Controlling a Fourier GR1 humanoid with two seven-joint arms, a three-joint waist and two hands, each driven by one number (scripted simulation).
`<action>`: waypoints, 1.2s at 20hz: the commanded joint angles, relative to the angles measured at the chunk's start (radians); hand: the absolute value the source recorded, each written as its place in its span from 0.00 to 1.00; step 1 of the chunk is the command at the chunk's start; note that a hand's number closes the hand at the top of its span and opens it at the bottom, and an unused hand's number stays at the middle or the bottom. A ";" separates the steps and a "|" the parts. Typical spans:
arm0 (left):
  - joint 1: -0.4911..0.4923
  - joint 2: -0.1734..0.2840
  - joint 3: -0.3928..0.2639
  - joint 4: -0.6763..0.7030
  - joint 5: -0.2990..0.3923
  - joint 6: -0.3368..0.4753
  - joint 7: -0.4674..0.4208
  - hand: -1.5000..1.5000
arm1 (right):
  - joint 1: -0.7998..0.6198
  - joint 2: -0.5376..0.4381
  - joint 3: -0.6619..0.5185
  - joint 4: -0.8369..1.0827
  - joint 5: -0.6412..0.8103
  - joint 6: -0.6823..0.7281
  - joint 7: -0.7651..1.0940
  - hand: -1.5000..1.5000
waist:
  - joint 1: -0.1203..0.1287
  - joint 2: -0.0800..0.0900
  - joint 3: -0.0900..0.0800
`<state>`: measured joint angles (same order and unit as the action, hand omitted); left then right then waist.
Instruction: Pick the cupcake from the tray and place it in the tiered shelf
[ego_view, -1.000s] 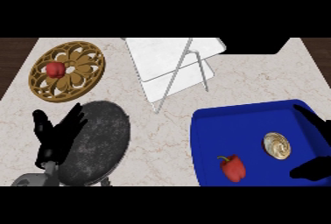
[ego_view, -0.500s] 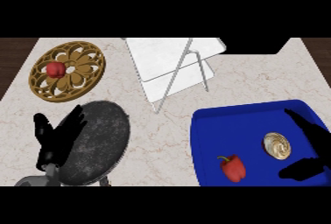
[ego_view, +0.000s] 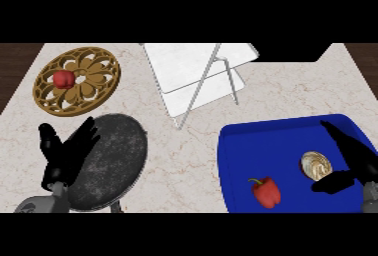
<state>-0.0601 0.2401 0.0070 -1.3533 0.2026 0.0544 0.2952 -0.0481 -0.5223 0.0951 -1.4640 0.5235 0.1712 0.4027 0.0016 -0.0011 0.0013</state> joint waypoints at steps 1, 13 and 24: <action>0.008 0.039 0.072 0.053 0.032 -0.080 -0.033 0.50 | 0.008 0.039 -0.026 0.060 0.051 -0.030 -0.072 0.00 | -0.001 0.001 -0.001; 0.005 -0.031 0.045 0.035 -0.060 -0.039 -0.034 0.50 | -0.126 0.145 -0.005 0.306 0.171 -0.041 -0.223 1.00 | 0.004 0.003 -0.001; 0.006 -0.037 0.054 0.020 -0.063 -0.058 -0.019 0.50 | 0.011 0.119 0.009 0.220 0.183 -0.052 -0.454 1.00 | -0.003 0.001 -0.001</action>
<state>-0.0449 0.1955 0.0539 -1.3467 0.1384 0.0125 0.2602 -0.0903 -0.4138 0.1072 -1.2771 0.6995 0.1767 0.0654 0.0002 -0.0108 -0.0087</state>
